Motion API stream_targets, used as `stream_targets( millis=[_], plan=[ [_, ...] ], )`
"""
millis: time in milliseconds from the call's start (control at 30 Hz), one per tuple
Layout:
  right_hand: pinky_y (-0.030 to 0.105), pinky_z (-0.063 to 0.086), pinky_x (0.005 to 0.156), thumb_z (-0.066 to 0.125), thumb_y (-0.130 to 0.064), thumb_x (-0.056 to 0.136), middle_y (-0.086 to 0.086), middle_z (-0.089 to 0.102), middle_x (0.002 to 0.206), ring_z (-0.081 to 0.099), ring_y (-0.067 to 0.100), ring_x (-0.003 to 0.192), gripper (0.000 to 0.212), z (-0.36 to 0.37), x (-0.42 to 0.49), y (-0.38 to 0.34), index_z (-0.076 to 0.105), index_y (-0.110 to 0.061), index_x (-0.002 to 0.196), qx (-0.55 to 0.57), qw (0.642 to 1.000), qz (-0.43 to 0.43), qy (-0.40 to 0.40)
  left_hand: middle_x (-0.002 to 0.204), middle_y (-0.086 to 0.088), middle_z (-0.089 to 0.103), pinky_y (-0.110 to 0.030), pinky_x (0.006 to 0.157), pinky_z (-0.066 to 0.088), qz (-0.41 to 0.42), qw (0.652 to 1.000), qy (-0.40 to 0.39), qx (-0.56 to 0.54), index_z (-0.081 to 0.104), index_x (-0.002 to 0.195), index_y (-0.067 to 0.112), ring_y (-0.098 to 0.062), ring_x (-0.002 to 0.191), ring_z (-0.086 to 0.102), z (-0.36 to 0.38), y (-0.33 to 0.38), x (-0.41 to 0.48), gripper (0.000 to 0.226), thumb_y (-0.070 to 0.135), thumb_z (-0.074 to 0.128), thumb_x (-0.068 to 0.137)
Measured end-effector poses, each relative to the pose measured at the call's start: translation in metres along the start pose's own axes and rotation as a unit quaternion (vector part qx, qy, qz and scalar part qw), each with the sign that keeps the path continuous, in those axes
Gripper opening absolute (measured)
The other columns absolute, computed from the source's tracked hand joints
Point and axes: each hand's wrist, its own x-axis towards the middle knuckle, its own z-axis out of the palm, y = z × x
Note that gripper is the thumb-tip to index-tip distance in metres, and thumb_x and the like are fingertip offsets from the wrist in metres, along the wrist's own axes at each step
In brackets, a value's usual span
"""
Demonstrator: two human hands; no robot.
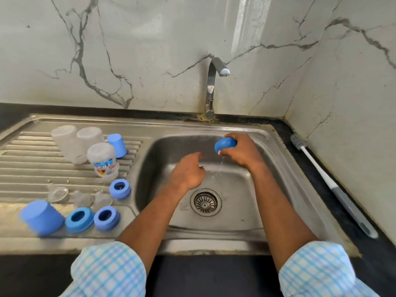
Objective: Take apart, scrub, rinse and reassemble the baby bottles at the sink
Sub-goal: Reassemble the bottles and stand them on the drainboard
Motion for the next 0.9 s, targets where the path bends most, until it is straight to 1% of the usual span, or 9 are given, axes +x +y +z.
stream_targets(
  millis=[100, 267, 400, 567, 700, 767, 800, 867, 900],
  plan=[
    [0.019, 0.045, 0.07, 0.078, -0.007, 0.074, 0.011, 0.057, 0.129, 0.059, 0.022, 0.103, 0.059, -0.007, -0.013, 0.0, 0.06, -0.013, 0.13, -0.007, 1.0, 0.001, 0.006, 0.147, -0.001, 0.052, -0.032, 0.113, 0.036, 0.007, 1.0, 0.012, -0.015, 0.049, 0.145, 0.018, -0.02, 0.136, 0.046, -0.005, 0.004, -0.018, 0.05, 0.016, 0.057, 0.095],
    [0.028, 0.043, 0.084, 0.081, -0.006, 0.073, 0.01, 0.053, 0.135, 0.057, 0.025, 0.114, 0.067, -0.004, -0.033, 0.008, 0.053, -0.013, 0.134, -0.014, 1.0, 0.016, 0.003, 0.14, -0.003, 0.057, -0.031, 0.106, 0.04, -0.001, 1.0, 0.006, -0.014, 0.055, 0.139, 0.017, -0.021, 0.127, 0.055, -0.01, 0.001, -0.043, 0.043, 0.021, 0.058, 0.096],
    [0.027, 0.042, 0.082, 0.085, -0.012, 0.072, 0.008, 0.055, 0.135, 0.057, 0.022, 0.109, 0.073, -0.001, -0.047, 0.009, 0.049, -0.013, 0.135, -0.034, 0.999, 0.037, -0.016, 0.134, -0.003, 0.061, -0.031, 0.102, 0.044, -0.016, 1.0, 0.001, -0.019, 0.056, 0.137, 0.02, -0.021, 0.121, 0.058, -0.015, -0.001, -0.057, 0.041, 0.024, 0.059, 0.096],
    [0.027, 0.048, 0.078, 0.077, -0.021, 0.079, 0.002, 0.061, 0.114, 0.057, 0.015, 0.094, 0.048, -0.037, -0.058, -0.047, 0.06, -0.016, 0.123, 0.008, 0.989, -0.053, 0.136, 0.132, -0.002, 0.064, -0.033, 0.099, 0.046, 0.022, 0.996, 0.084, -0.025, 0.057, 0.137, 0.02, -0.022, 0.119, 0.061, -0.039, 0.014, -0.061, 0.04, 0.023, 0.058, 0.097],
    [0.017, 0.046, 0.087, 0.076, -0.022, 0.081, -0.001, 0.055, 0.124, 0.055, 0.009, 0.106, 0.055, -0.043, -0.081, -0.065, 0.053, -0.019, 0.132, 0.158, 0.919, -0.188, 0.31, 0.136, -0.004, 0.059, -0.025, 0.096, 0.041, 0.094, 0.967, 0.234, -0.044, 0.054, 0.139, 0.018, -0.019, 0.124, 0.056, -0.047, 0.023, -0.065, 0.042, 0.018, 0.057, 0.097],
    [0.017, 0.047, 0.086, 0.08, -0.022, 0.079, 0.0, 0.062, 0.121, 0.06, 0.011, 0.105, 0.051, -0.023, -0.07, -0.032, 0.058, -0.014, 0.124, 0.068, 0.956, -0.134, 0.253, 0.138, -0.007, 0.055, -0.031, 0.1, 0.043, 0.088, 0.985, 0.149, 0.022, 0.05, 0.141, 0.017, -0.024, 0.126, 0.054, -0.04, 0.016, -0.057, 0.045, 0.019, 0.057, 0.096],
    [0.022, 0.049, 0.085, 0.083, -0.024, 0.076, 0.004, 0.066, 0.118, 0.063, 0.016, 0.103, 0.05, -0.011, -0.067, -0.011, 0.062, -0.01, 0.119, -0.009, 0.989, -0.033, 0.144, 0.14, -0.008, 0.054, -0.036, 0.104, 0.045, 0.057, 0.993, 0.05, 0.089, 0.05, 0.142, 0.018, -0.027, 0.127, 0.053, -0.034, 0.011, -0.056, 0.047, 0.022, 0.059, 0.095],
    [0.035, 0.053, 0.083, 0.087, -0.027, 0.07, 0.015, 0.07, 0.113, 0.067, 0.028, 0.099, 0.052, 0.003, -0.067, 0.021, 0.067, -0.003, 0.112, -0.118, 0.986, 0.119, -0.023, 0.138, -0.008, 0.058, -0.038, 0.105, 0.045, -0.004, 0.984, -0.066, 0.165, 0.054, 0.139, 0.019, -0.03, 0.125, 0.056, -0.021, 0.002, -0.057, 0.046, 0.024, 0.061, 0.093],
    [0.037, 0.053, 0.083, 0.086, -0.028, 0.07, 0.017, 0.07, 0.11, 0.067, 0.031, 0.099, 0.051, 0.006, -0.068, 0.027, 0.068, -0.003, 0.11, -0.122, 0.985, 0.118, -0.002, 0.135, -0.008, 0.061, -0.038, 0.104, 0.046, -0.003, 0.985, -0.057, 0.161, 0.057, 0.136, 0.02, -0.03, 0.123, 0.058, -0.019, 0.0, -0.059, 0.043, 0.024, 0.061, 0.094]
  ],
)
